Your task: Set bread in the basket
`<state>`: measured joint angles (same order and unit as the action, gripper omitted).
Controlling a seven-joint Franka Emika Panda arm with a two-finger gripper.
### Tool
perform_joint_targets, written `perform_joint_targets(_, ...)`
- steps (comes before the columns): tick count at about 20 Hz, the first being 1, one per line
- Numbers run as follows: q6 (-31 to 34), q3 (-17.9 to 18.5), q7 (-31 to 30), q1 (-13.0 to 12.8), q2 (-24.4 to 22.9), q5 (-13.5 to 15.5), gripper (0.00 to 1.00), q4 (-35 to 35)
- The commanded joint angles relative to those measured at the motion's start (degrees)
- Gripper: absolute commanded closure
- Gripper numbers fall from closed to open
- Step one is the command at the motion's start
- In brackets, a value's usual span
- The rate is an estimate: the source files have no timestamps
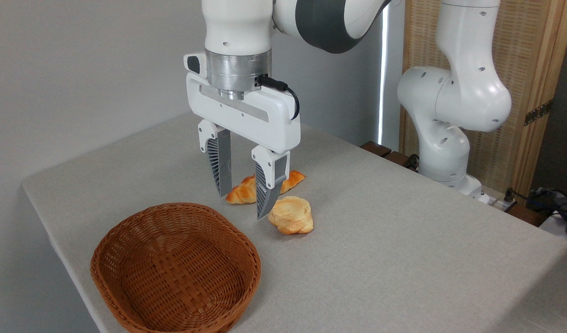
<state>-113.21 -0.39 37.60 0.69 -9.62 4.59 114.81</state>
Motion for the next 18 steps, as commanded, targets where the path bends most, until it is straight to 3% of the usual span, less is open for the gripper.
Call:
perform_joint_targets(1,1.06,-0.13,-0.25,0.19,0.12,0.86,0.00,-0.55)
perform_joint_targets(18,1.15,-0.22,-0.25,0.02,-0.23,0.77,0.00,0.24)
